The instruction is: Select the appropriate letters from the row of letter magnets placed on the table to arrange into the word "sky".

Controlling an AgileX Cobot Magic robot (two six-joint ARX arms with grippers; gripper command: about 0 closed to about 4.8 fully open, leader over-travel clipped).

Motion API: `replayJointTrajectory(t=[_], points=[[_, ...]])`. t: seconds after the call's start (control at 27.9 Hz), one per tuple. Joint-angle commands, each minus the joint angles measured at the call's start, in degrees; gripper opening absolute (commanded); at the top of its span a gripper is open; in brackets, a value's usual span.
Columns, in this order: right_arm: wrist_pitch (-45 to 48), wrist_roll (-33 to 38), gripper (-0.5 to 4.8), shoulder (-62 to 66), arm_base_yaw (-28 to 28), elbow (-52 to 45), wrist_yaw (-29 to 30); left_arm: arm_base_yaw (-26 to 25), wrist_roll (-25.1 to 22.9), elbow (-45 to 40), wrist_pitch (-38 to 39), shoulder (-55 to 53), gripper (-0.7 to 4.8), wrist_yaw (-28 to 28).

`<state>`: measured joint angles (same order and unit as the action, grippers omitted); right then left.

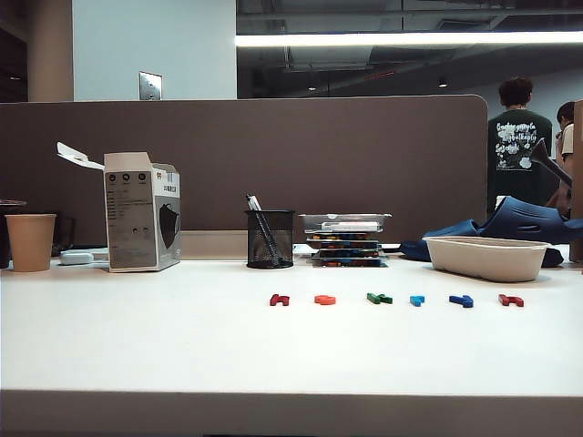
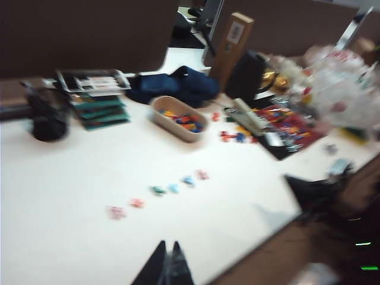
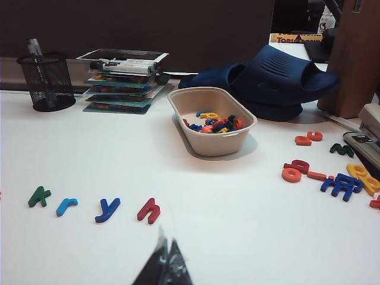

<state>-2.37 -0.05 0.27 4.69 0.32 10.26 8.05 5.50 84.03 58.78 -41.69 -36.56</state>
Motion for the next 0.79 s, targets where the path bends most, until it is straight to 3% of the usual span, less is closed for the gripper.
replayJointTrajectory(t=[0.04, 0.14, 0.25, 0.36, 0.54, 0.79], points=[[1.0, 0.0, -0.01, -0.4, 0.0, -0.2, -0.2, 10.7, 8.1, 4.9, -0.5, -5.1, -0.05, 8.3], [1.0, 0.0, -0.01, -0.4, 0.0, -0.2, -0.3, 18.8, 11.3, 6.2, -0.1, -8.2, -0.05, 16.4], [0.9, 0.0, -0.01, -0.4, 0.0, -0.2, -0.3, 26.8, 18.6, 6.3, 0.1, -11.1, -0.05, 27.8], [0.9, 0.0, -0.01, -0.4, 0.0, -0.2, -0.3, 31.9, 25.0, 6.3, 0.7, -13.8, -0.05, 35.0], [0.9, 0.0, -0.01, -0.4, 0.0, -0.2, -0.3, 33.7, 31.3, 6.2, 1.0, -18.0, -0.05, 35.7], [0.9, 0.0, -0.01, -0.4, 0.0, -0.2, -0.3, 33.7, 31.6, 6.2, 2.0, -22.4, -0.05, 40.1]])
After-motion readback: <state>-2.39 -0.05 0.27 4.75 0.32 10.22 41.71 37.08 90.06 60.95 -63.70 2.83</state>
